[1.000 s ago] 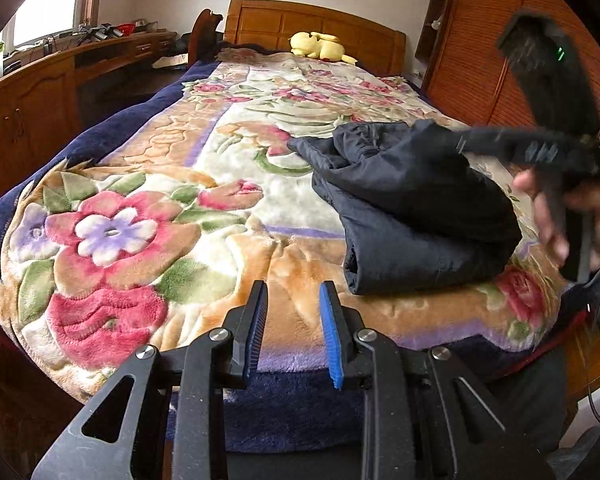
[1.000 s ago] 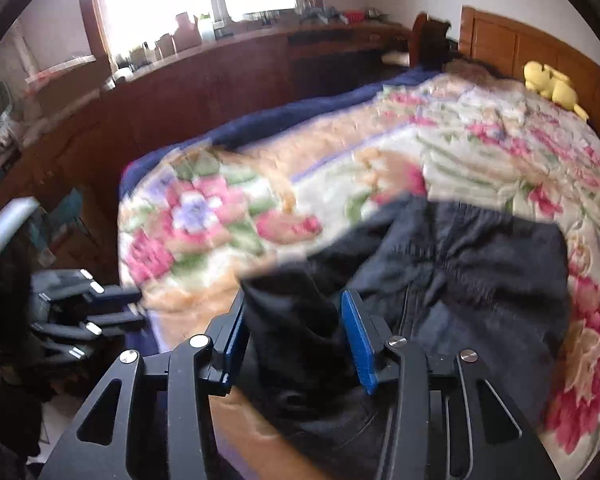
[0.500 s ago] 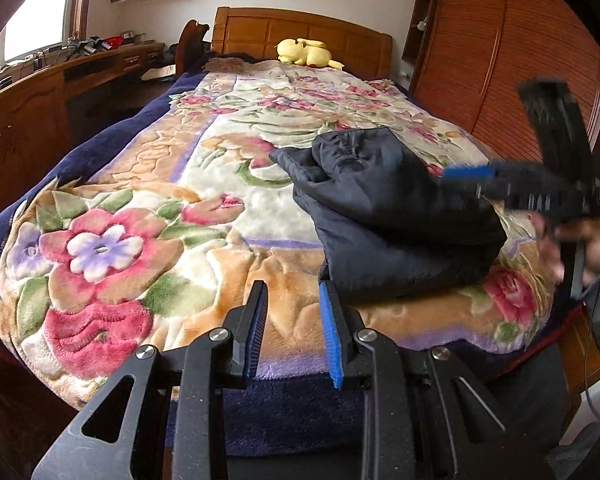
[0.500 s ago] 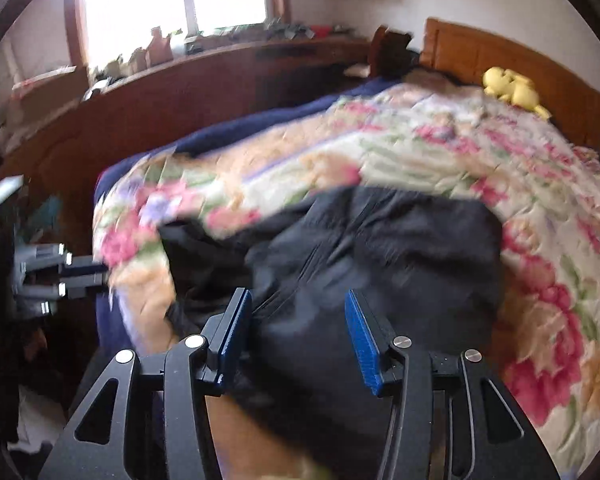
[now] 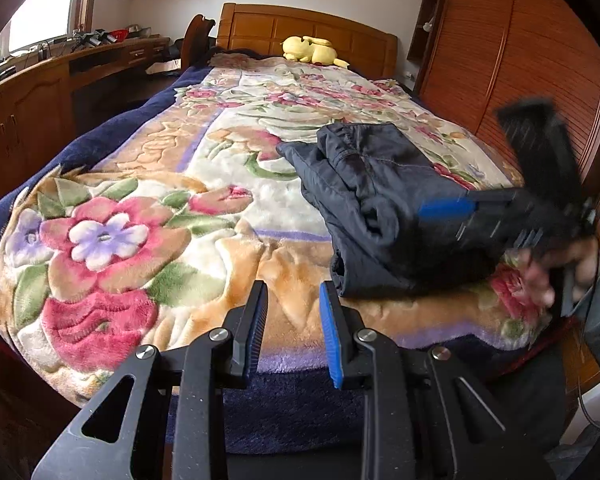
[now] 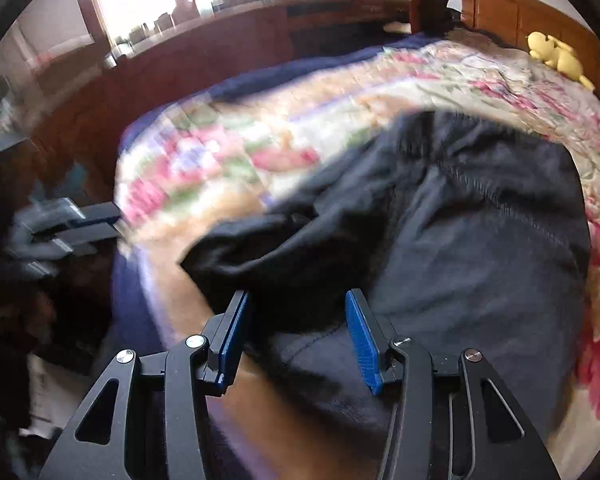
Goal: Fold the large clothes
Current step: 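Open the right tool and withdraw it from the jacket bundle, then close the right tool and press it down on the folded jacket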
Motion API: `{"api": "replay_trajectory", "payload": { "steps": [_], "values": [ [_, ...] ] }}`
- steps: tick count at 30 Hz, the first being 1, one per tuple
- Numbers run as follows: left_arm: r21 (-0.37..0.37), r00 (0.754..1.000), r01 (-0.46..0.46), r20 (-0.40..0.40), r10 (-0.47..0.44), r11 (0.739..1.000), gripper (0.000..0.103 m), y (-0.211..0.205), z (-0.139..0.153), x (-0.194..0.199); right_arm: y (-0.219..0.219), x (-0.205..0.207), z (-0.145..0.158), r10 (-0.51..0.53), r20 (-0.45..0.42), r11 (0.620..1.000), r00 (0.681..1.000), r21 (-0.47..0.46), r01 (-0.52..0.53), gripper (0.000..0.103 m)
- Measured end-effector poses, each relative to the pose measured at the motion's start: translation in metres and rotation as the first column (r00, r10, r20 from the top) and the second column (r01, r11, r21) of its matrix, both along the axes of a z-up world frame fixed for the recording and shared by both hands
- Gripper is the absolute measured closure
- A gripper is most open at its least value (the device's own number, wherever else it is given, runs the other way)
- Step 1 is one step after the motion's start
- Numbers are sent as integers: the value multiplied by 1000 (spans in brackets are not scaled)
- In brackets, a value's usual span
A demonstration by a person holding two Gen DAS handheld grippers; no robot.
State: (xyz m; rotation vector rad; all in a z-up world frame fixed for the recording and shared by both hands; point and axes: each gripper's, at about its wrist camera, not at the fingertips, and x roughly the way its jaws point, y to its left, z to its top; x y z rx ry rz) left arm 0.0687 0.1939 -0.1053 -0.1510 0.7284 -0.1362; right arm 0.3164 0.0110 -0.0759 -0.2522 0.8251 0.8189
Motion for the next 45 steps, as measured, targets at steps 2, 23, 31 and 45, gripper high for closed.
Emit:
{"api": "replay_trajectory", "payload": {
  "steps": [2,23,31,45],
  "values": [
    [-3,1000,3,-3,-3,1000,76,-1,-4,1,-5,8,21,-2,26,999,1000,52,1,53],
    [-39,998,40,-37,-42,998,76,-7,-35,10,106,176,-5,-106,5,948,994,-300,103,95],
    [-35,998,58,-27,-59,998,76,-15,-30,8,135,174,-1,-63,139,954,988,-282,101,102],
    [-35,995,99,-23,-100,995,76,-41,-28,23,70,142,29,-175,219,971,960,-120,204,97]
  ]
}}
